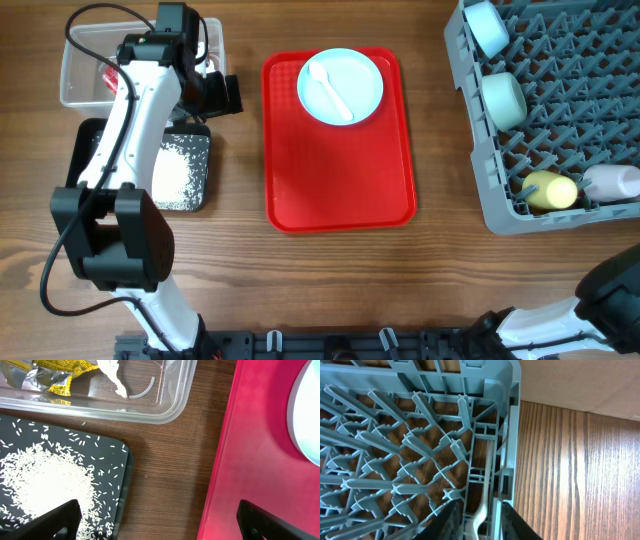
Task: Sort waste into correct bins and load items into the dishwasher rack
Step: 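Carry the white fork with the right gripper into the rack, then reach the right gripper to the plate and grasp the white spoon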
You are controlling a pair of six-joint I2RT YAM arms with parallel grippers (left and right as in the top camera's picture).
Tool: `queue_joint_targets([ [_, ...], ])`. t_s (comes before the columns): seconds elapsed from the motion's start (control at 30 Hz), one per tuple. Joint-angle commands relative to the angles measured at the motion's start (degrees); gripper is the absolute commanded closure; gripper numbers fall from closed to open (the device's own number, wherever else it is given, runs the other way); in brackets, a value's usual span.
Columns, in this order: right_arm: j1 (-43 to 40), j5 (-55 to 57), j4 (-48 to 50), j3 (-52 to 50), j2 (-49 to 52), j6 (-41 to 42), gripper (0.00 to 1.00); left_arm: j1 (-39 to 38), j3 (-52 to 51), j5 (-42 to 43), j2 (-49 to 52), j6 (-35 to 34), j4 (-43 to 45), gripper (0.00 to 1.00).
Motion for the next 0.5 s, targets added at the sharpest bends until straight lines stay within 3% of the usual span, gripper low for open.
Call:
queue_joint_targets([
  [0.0, 0.1, -2.6, 0.6, -0.3, 1.2, -0.5, 0.59, 0.4, -0.3, 0.5, 0.5, -0.7, 0.0, 0.00],
  [0.07, 0.2, -9.9, 1.0, 0.0, 0.7, -4.3, 0.39, 0.4, -0.3, 0.5, 0.5, -0.7, 0.0, 0.00],
  [0.1, 0.2, -14.5, 1.0, 0.2, 0.0, -6.0, 0.34, 0.4, -0.3, 0.5, 0.5, -0.7, 0.0, 0.00],
  [0.27, 5.8, -40.6, 1.7, 2.9, -5.9, -17.2, 0.31, 0.4, -0.3, 0.5, 0.5, -0.7, 0.0, 0.00],
  [0.33, 19.2, -43.0, 0.3, 3.4, -10.8, -20.7, 0.29, 0.4, -0.3, 0.5, 0.5, -0.7, 0.0, 0.00],
  [0.47, 40.5, -37.7, 2.1, 3.4, -10.6, -20.6, 0.25, 0.4, -0.3, 0.5, 0.5, -0.7, 0.0, 0.00],
])
